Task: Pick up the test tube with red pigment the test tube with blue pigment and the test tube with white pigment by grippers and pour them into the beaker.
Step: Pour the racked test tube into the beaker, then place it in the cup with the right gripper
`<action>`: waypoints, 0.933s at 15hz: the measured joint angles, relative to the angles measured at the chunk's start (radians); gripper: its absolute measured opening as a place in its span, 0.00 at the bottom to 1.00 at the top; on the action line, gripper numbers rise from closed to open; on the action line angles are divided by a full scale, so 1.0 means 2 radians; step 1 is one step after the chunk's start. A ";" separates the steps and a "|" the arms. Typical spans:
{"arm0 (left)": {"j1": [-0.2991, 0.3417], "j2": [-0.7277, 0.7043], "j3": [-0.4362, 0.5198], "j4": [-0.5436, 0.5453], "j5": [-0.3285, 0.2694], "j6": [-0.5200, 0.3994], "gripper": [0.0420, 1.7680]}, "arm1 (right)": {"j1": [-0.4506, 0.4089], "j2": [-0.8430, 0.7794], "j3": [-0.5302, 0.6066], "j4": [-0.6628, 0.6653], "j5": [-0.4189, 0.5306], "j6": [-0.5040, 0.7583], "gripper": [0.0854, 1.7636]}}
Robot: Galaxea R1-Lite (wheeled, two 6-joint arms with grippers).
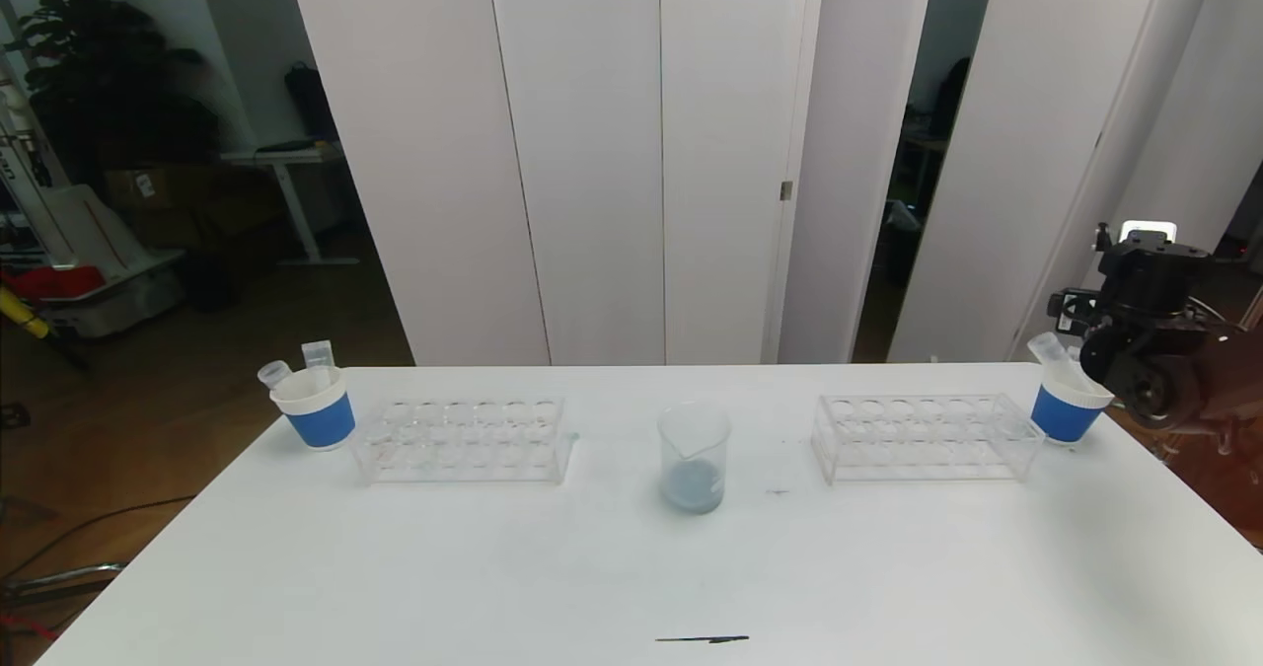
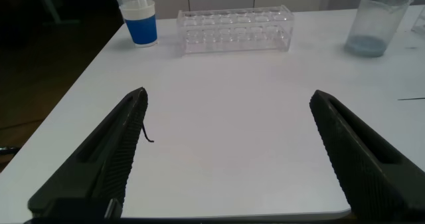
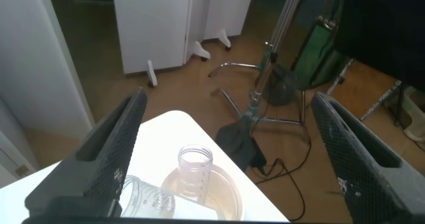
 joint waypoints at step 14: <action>0.000 0.000 0.000 0.000 0.000 0.000 0.99 | -0.003 -0.332 0.008 0.229 0.080 0.005 0.99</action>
